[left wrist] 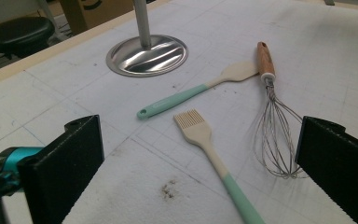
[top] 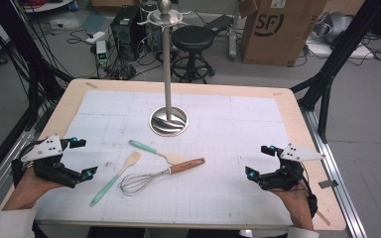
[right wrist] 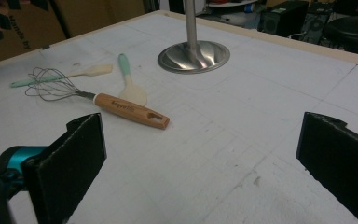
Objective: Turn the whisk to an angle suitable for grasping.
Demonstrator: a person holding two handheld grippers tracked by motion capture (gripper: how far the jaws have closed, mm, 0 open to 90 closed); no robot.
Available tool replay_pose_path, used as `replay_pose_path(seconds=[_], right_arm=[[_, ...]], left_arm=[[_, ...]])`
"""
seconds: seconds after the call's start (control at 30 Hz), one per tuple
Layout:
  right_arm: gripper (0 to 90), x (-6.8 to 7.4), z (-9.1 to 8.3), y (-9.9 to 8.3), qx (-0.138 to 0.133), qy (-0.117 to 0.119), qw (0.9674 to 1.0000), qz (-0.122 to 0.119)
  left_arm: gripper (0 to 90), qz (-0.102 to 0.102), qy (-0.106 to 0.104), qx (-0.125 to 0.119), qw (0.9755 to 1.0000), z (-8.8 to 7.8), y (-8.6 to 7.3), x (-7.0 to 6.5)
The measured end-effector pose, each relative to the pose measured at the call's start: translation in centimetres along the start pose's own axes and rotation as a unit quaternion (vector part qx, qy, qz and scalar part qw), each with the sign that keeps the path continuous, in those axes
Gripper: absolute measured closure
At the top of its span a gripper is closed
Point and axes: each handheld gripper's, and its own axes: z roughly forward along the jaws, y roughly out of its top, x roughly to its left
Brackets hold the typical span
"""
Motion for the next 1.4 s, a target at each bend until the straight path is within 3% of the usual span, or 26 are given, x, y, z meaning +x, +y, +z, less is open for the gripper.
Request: replay_pose_path(seconds=[0.37,0.57,0.73,0.83,0.97,1.1,1.2,1.27,1.37,1.4], right_arm=[[0.0,-0.1,0.2,-0.2,0.009,0.003,1.0000,0.001],[0.0,0.1,-0.1,-0.3,0.011,0.005,0.9999,-0.001],[0.0,0.1,-0.4,-0.4,0.009,0.007,0.9999,-0.002],[0.0,0.0,-0.5,-0.6,0.009,0.005,0.9999,0.002],[0.0,0.0,-0.8,-0.6,0.008,0.004,1.0000,0.002],[0.0,0.0,-1.2,-0.6,0.004,0.002,1.0000,0.004],[0.0,0.0,-1.4,-0.7,0.004,0.000,1.0000,0.006],[0.0,0.0,-1.4,-0.7,0.003,0.000,1.0000,0.006],[0.0,0.0,-1.4,-0.6,0.004,0.002,1.0000,0.005],[0.0,0.0,-1.4,-0.6,0.004,0.002,1.0000,0.005]], left_arm=[[1.7,-0.002,0.003,-0.004,1.0000,-0.3,0.3,0.0],[1.7,0.011,-0.003,-0.008,0.9999,-0.4,1.1,-0.2],[1.7,0.020,-0.016,0.011,0.9996,0.0,2.0,-0.3],[1.7,0.036,-0.018,0.018,0.9990,0.4,3.1,-0.4],[1.7,0.059,-0.038,0.036,0.9969,1.3,4.9,-0.7],[1.7,0.066,-0.048,0.047,0.9955,2.1,6.3,-1.0],[1.7,0.077,-0.061,0.068,0.9929,3.4,7.8,-1.2],[1.7,0.080,-0.066,0.069,0.9922,3.7,8.1,-1.3],[1.7,0.097,-0.086,0.081,0.9882,5.0,9.3,-1.8],[1.7,0.097,-0.086,0.081,0.9882,5.0,9.3,-1.8]])
